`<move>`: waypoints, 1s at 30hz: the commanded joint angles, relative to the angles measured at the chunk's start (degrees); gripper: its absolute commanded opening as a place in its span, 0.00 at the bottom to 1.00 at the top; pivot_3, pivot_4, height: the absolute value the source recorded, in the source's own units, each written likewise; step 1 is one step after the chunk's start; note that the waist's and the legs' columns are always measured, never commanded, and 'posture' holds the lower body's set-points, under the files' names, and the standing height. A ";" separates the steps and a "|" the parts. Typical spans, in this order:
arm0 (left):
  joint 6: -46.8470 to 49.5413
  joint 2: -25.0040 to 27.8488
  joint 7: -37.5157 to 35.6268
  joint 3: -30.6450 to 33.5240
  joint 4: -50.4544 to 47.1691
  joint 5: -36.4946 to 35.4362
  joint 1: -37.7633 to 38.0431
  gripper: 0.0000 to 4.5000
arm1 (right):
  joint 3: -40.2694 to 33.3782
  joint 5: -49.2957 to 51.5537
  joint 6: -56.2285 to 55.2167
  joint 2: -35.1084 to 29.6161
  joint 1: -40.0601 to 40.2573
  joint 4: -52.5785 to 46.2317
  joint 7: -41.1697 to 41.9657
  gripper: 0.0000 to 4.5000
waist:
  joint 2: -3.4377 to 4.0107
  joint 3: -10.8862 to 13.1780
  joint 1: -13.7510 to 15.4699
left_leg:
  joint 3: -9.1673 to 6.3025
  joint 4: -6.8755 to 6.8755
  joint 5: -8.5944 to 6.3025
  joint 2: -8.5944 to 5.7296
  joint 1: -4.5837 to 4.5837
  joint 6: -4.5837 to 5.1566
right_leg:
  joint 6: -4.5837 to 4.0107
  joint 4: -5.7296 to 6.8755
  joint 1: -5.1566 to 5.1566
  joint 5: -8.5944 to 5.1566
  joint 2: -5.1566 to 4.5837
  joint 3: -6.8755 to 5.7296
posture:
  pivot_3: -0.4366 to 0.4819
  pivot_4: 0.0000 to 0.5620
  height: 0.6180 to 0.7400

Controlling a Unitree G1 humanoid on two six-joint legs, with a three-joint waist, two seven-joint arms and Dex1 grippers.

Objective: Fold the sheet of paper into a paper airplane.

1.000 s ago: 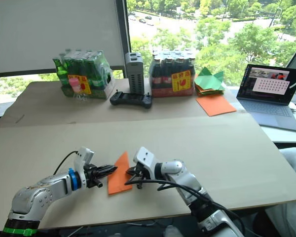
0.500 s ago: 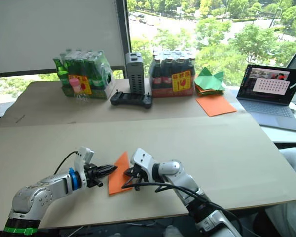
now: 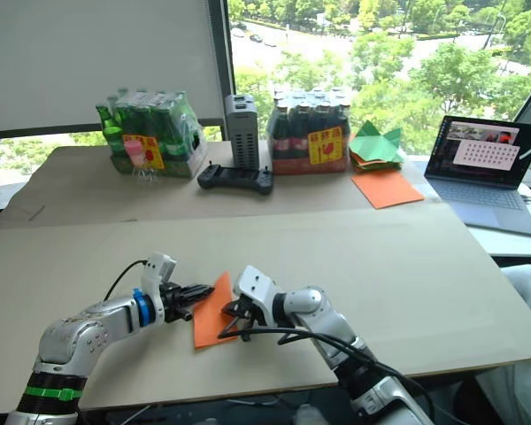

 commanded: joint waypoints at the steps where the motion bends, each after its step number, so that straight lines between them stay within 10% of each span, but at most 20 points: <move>1: -0.32 -0.46 2.88 -2.35 5.19 4.91 -0.05 0.16 | 2.08 -1.96 1.22 -0.64 1.09 2.00 0.12 0.00 | 0.02 -0.01 0.01 | 0.00 0.00 0.00 0.00 0.04 0.00 | 0.00 0.00 0.03 0.00 0.00 0.00 | 0.48 0.27 1.00; 30: -7.34 -6.14 1.07 -8.82 16.62 14.10 -9.02 0.16 | 1.73 -2.17 1.60 0.15 1.34 1.68 -0.15 0.00 | 0.11 -0.10 0.17 | -0.07 0.00 0.00 -0.03 0.29 0.00 | 0.02 -0.07 0.41 0.00 0.00 -0.05 | 0.48 0.27 1.00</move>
